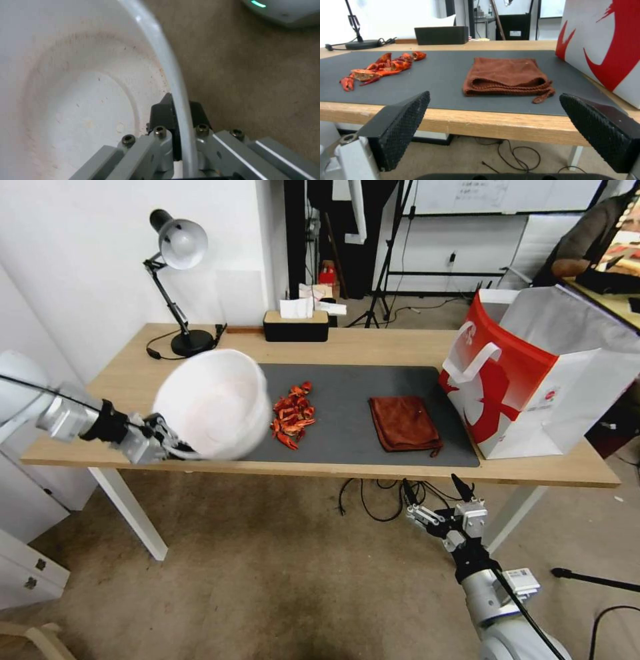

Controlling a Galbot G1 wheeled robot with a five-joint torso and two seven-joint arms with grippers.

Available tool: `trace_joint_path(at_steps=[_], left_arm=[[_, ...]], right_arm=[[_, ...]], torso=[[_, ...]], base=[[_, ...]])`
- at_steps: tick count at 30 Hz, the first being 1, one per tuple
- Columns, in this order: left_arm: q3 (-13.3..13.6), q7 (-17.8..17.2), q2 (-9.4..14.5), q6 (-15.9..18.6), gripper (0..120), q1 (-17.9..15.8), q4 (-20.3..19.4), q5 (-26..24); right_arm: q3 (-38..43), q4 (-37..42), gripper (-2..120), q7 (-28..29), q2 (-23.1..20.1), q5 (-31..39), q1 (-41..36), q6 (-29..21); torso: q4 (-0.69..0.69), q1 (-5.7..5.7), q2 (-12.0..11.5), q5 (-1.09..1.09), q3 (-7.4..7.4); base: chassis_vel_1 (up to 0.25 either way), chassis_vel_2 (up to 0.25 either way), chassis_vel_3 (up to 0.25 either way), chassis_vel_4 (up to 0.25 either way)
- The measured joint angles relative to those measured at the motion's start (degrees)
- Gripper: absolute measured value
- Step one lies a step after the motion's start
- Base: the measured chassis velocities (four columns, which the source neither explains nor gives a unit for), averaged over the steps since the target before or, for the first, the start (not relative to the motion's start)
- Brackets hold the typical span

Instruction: Sweep shrimp from table into container with towel, then put container into takeout bag.

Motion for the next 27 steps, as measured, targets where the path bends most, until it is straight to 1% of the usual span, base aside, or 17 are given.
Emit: trace_joint_path(at_steps=[1,2,5,6,7,8,9,10,12,13,16,17,21,22,24,26,27], left_arm=[[0.0,0.2,0.4,-1.4,0,1.4,-1.5,0.9],[0.0,0.2,0.4,-1.4,0,1.4,-1.5,0.9],[0.0,1.7,0.8,-4.2,0,5.0,-3.4,4.3],[0.0,1.7,0.8,-4.2,0,5.0,-3.4,4.3],[0.0,2.2,0.8,-5.2,0,6.8,-3.9,6.0],[0.0,2.6,0.5,-6.9,0,11.3,-5.1,10.1],[0.0,2.6,0.5,-6.9,0,11.3,-5.1,10.1],[-0.1,2.6,-0.1,-7.7,0,13.1,-5.7,13.5],[-0.4,2.7,-1.6,-9.6,0,14.4,-6.0,17.8],[-0.4,2.7,-1.6,-9.6,0,14.4,-6.0,17.8],[-0.5,2.7,-2.9,-10.4,0,17.8,-6.3,20.6],[-0.5,2.7,-2.9,-10.4,0,17.8,-6.3,20.6],[-0.2,2.9,-4.9,-10.6,0,23.0,-6.0,23.8],[-0.2,2.9,-4.9,-10.6,0,23.0,-6.0,23.8],[0.8,2.8,-7.0,-10.6,0,24.3,-4.8,25.7],[1.3,2.8,-7.9,-10.6,0,24.3,-4.1,26.3],[2.1,2.7,-9.1,-10.4,0,24.1,-3.0,26.7]], right_arm=[[0.0,0.3,99,0.0,0.2,-0.1,-0.2,0.0],[0.0,0.3,99,0.0,0.2,-0.1,-0.2,0.0],[0.2,0.6,99,0.0,0.5,-0.2,-0.6,0.1],[0.2,0.6,99,0.0,0.5,-0.2,-0.6,0.1],[0.3,0.7,99,0.0,0.6,-0.2,-0.8,0.1],[0.7,1.0,99,0.1,0.7,-0.2,-1.0,0.2],[0.7,1.0,99,0.1,0.7,-0.2,-1.0,0.2],[0.7,1.1,99,0.2,0.8,-0.2,-1.1,0.2],[0.8,1.2,99,0.2,0.9,-0.3,-1.3,0.3],[0.8,1.2,99,0.2,0.9,-0.3,-1.3,0.3],[0.9,1.3,99,0.3,1.0,-0.3,-1.4,0.3],[0.9,1.3,99,0.3,1.0,-0.3,-1.4,0.3],[1.0,1.4,99,0.3,1.0,-0.3,-1.6,0.3],[1.0,1.4,99,0.3,1.0,-0.3,-1.6,0.3],[1.2,1.6,99,0.3,0.9,-0.3,-1.7,0.3],[1.2,1.7,99,0.3,0.8,-0.3,-1.7,0.3],[1.2,1.7,99,0.3,0.8,-0.3,-1.8,0.3]], torso=[[0.01,0.00,0.0,0.00,0.00],[0.01,0.00,0.0,0.00,0.00],[0.06,0.00,0.0,0.00,0.00],[0.06,0.00,0.0,0.00,0.00],[0.06,0.00,0.0,-0.01,0.00],[0.05,0.00,0.0,-0.01,0.01],[0.05,0.00,0.0,-0.01,0.01],[0.06,0.00,0.0,0.00,0.01],[0.05,0.00,0.0,0.00,0.01],[0.05,0.00,0.0,0.00,0.01],[0.04,0.01,0.0,0.01,0.01],[0.04,0.01,0.0,0.01,0.01],[0.06,0.01,0.0,0.00,0.01],[0.06,0.01,0.0,0.00,0.01],[0.06,0.01,0.0,0.00,0.00],[0.06,0.01,0.0,0.00,0.00],[0.06,0.00,0.0,0.00,0.00]], base=[[0.000,0.000,0.000,0.000],[0.000,0.000,0.000,0.000],[0.000,0.000,0.000,0.000],[0.000,0.000,0.000,0.000],[0.000,0.000,0.000,0.000],[0.000,0.000,0.000,0.000],[0.000,0.000,0.000,0.000],[0.000,0.000,0.000,0.000],[0.000,0.000,0.000,0.000],[0.000,0.000,0.000,0.000],[0.000,0.000,0.000,0.000],[0.000,0.000,0.000,0.000],[0.000,0.000,0.000,0.000],[0.000,0.000,0.000,0.000],[0.000,0.000,0.000,0.000],[0.000,0.000,0.000,0.000],[0.000,0.000,0.000,0.000]])
